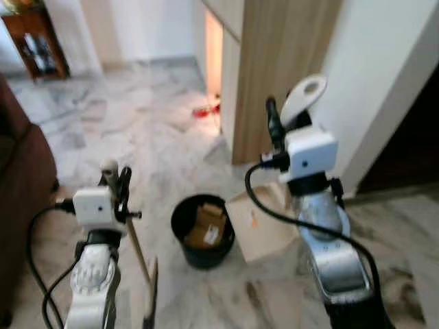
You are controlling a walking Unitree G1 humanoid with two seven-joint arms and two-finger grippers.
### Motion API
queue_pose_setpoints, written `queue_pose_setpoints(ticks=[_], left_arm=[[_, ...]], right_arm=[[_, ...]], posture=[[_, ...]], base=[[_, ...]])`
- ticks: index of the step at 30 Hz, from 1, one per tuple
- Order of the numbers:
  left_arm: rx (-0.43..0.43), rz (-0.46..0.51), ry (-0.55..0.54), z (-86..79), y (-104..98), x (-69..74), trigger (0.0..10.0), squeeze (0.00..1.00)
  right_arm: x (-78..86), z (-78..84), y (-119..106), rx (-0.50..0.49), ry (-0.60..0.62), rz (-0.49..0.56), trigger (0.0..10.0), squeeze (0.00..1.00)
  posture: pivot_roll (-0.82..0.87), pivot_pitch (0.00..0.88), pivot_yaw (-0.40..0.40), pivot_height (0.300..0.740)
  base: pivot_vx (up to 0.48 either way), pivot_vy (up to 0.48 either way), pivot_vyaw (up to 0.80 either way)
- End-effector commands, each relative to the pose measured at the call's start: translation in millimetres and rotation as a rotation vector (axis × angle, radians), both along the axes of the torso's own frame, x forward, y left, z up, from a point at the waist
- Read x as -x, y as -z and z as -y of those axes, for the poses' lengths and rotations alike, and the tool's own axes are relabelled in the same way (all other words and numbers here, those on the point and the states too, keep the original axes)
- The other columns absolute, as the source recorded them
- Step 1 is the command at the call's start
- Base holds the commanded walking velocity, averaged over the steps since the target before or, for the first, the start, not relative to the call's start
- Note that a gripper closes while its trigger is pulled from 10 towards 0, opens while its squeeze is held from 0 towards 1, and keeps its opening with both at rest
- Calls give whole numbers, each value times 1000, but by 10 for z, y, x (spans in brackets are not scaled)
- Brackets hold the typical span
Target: Sweep floor
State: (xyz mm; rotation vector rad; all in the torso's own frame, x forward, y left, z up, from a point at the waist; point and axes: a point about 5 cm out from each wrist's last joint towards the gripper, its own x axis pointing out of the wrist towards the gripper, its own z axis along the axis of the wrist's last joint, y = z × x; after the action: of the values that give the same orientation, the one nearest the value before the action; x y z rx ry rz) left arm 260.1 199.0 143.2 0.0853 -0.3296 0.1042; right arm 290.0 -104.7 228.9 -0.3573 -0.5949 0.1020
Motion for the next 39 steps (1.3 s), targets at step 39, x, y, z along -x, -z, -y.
queue_pose_setpoints(ticks=[39], left_arm=[[-30, -122, 17, -269, 316, -130, 10000, 0]], right_arm=[[-64, 893, 1405, -279, 300, -491, 10000, 0]], posture=[[49, 0, 42, 740]], base=[[-13, 0, -123]])
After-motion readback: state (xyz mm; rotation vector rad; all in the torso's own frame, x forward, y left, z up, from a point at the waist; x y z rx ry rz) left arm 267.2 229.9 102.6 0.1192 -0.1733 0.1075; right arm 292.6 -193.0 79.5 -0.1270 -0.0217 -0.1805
